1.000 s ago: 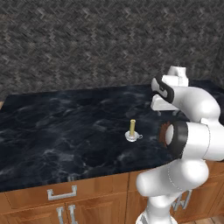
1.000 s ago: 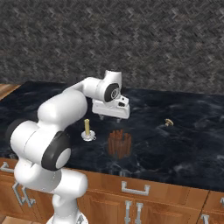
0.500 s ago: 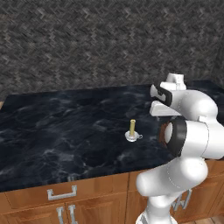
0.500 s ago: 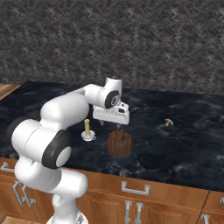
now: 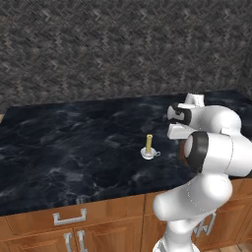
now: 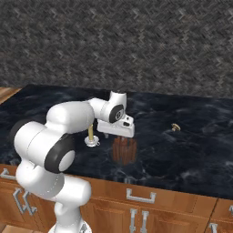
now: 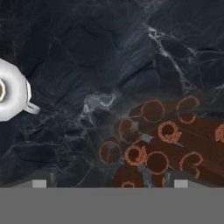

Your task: Pick the candle and jar from the dining table and place them in the open cabinet. Close the cabinet after placing the objects.

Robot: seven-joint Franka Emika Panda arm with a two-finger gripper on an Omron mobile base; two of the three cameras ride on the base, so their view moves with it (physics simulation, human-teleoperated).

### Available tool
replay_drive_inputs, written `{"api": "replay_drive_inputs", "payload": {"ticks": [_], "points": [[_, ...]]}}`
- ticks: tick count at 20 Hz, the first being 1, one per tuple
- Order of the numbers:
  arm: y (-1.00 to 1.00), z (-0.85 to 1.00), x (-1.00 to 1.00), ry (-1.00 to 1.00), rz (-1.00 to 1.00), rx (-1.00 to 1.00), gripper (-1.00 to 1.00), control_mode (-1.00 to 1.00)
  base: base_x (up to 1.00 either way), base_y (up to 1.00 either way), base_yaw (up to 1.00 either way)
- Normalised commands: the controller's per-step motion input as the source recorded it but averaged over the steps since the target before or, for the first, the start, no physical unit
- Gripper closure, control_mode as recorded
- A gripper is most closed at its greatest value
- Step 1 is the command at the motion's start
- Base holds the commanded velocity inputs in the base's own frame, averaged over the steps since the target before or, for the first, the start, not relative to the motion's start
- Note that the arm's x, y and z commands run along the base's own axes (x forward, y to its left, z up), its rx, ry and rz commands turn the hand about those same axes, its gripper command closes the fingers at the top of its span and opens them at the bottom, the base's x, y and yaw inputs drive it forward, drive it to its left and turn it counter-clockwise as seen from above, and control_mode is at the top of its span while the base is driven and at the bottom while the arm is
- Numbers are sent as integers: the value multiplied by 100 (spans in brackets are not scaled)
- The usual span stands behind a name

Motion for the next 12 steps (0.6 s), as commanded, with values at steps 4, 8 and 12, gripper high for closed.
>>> {"api": "replay_drive_inputs", "payload": {"ticks": [4, 8, 12], "points": [[0, -55, 0, 0, 1, 1, 100, -100, 0, 0, 0], [0, -44, 0, 1, 1, 0, 100, -100, 0, 0, 0], [2, -16, 0, 2, 0, 0, 100, -100, 0, 0, 0]]}}
